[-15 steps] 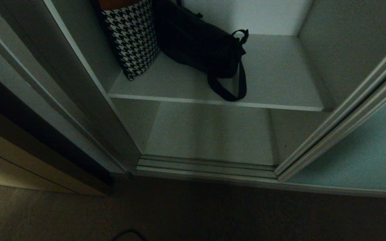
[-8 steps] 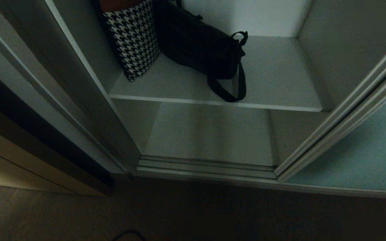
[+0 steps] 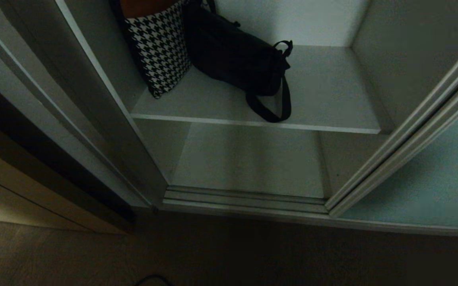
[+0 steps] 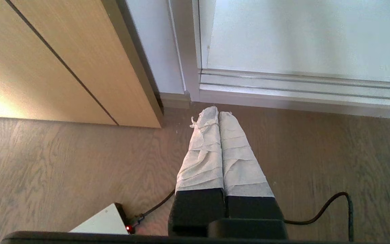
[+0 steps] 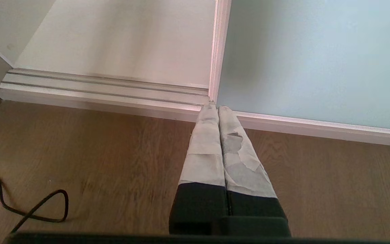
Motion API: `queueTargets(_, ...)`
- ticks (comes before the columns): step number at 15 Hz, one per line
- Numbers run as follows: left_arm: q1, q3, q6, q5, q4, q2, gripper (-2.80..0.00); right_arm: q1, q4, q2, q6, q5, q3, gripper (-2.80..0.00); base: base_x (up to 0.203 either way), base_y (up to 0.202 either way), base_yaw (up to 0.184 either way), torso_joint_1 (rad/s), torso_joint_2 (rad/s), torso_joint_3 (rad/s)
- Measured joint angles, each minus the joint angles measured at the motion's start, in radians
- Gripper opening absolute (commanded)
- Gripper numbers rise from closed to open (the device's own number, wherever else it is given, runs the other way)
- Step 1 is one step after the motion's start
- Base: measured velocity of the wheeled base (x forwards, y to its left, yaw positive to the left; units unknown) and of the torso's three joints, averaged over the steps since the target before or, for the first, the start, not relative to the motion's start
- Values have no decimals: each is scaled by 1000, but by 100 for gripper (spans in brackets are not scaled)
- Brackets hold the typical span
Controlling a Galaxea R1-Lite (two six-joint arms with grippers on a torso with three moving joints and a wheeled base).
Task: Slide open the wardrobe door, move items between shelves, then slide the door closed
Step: Close the door
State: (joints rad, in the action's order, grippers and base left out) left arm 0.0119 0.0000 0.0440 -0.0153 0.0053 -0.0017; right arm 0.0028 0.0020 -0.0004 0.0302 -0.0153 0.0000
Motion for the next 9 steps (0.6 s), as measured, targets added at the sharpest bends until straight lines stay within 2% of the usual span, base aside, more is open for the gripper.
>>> queueTargets(9,0,0,-5,3,0,0,-280,0,0,0,0,0,0,-280,0,0,0,0,0,0)
